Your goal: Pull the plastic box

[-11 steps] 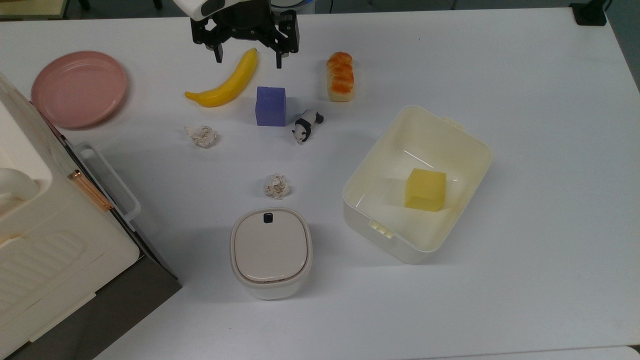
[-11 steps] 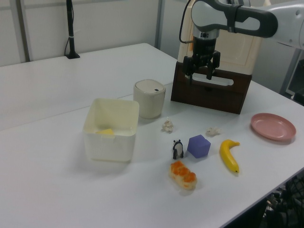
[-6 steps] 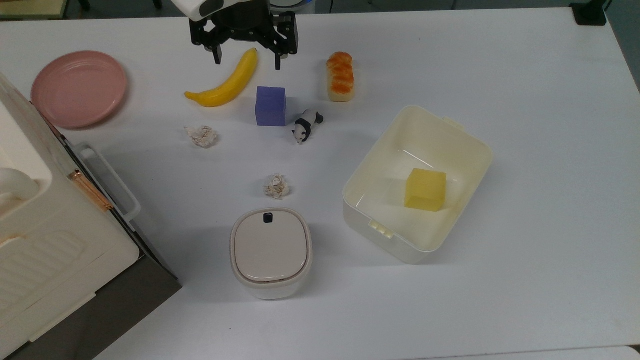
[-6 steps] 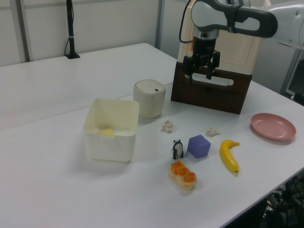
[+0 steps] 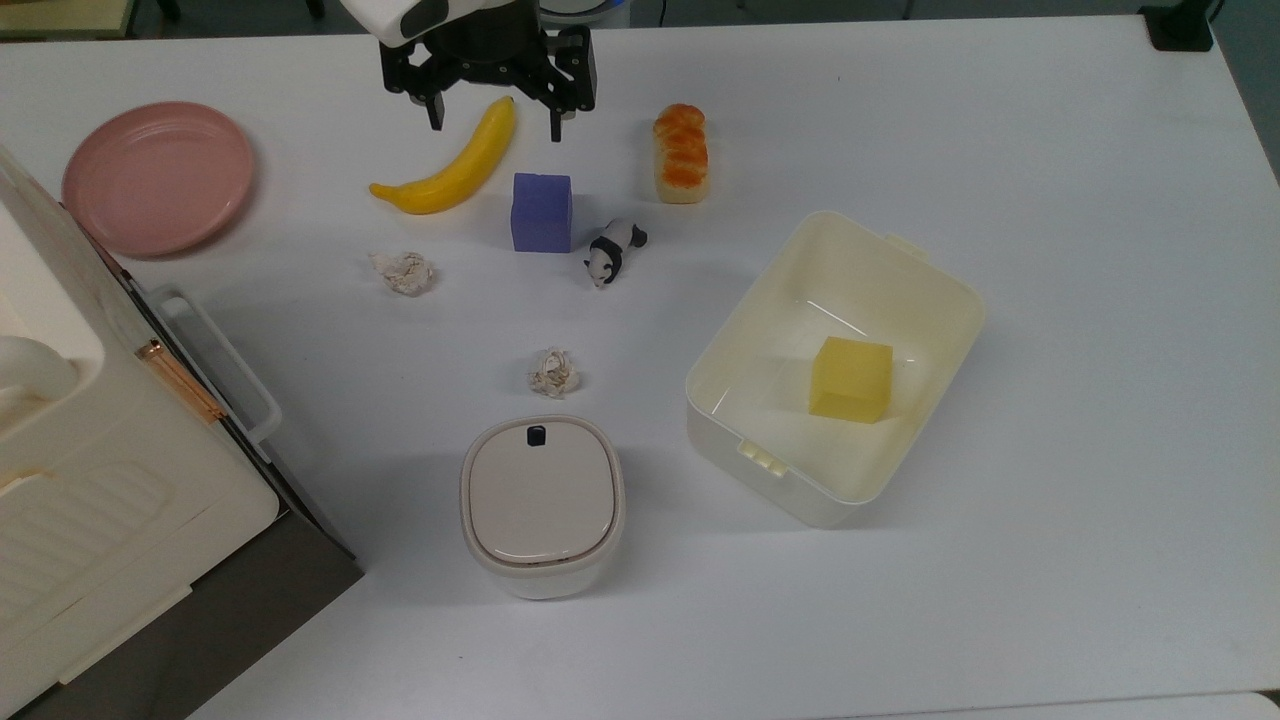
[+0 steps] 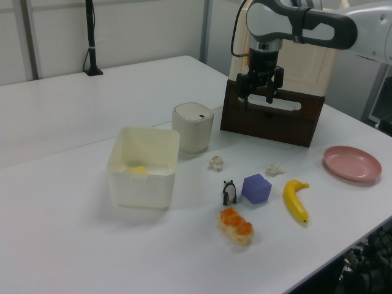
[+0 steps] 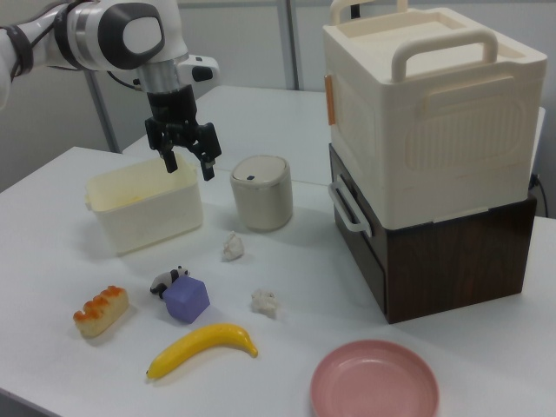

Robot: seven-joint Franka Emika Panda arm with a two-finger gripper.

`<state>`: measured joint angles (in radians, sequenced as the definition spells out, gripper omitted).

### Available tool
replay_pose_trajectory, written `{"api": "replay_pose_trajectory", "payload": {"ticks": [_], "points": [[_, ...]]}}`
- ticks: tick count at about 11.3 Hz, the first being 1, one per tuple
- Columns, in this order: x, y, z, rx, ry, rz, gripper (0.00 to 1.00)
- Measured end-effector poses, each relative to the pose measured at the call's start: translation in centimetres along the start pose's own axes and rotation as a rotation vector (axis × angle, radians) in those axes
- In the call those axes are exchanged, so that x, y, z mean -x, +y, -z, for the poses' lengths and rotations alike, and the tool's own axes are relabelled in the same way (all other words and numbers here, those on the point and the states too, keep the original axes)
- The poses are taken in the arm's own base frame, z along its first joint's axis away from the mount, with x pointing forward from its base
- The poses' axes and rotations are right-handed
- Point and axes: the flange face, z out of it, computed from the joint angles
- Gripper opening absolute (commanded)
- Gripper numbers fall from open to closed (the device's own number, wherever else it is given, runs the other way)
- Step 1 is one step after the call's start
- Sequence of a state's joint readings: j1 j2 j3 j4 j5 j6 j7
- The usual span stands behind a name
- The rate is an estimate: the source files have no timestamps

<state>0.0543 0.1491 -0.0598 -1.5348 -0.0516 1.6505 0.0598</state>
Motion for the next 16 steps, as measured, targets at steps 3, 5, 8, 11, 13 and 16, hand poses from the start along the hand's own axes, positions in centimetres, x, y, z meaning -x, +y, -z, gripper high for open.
{"api": "replay_pose_trajectory", "payload": {"ticks": [3, 5, 8, 11, 13, 16], "points": [[-0.1, -0.1, -0.3, 0.001, -0.006, 0.017, 1.0], [-0.2, -0.2, -1.0, 0.002, -0.019, 0.024, 1.0], [-0.4, -0.2, -1.8, 0.002, -0.031, 0.033, 1.0], [-0.9, -0.5, -2.4, 0.001, -0.004, 0.054, 1.0], [-1.2, -1.1, -2.5, 0.0, 0.017, 0.106, 1.0], [-2.4, -7.6, -2.0, 0.001, 0.151, 0.333, 1.0]]}}
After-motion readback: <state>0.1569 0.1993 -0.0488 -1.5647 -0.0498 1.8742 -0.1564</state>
